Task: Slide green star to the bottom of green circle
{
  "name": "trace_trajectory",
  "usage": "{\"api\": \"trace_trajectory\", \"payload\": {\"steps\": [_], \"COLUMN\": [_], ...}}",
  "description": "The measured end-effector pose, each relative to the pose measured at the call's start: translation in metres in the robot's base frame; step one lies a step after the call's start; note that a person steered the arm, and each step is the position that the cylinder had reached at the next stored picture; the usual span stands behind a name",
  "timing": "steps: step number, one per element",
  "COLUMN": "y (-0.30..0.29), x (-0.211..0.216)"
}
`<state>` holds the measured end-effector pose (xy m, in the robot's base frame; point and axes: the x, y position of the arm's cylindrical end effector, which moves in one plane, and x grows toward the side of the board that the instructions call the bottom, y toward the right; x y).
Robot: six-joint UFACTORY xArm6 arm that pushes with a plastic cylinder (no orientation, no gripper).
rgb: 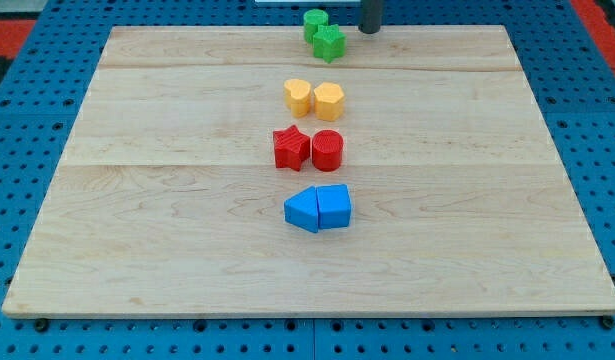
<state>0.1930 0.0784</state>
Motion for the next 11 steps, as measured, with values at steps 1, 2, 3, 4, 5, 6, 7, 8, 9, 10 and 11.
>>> {"api": "trace_trajectory", "payload": {"steps": [1,2,3,4,5,6,7,8,9,10,11], "y": [-0.010,-0.029,-0.042,-0.043,-0.035,0.008,0.024,0.012,-0.018,-0.032,-0.041], "x": [0.000,0.000,-0.001,0.000,0.000,0.010,0.059,0.085,0.083,0.068,0.063]}}
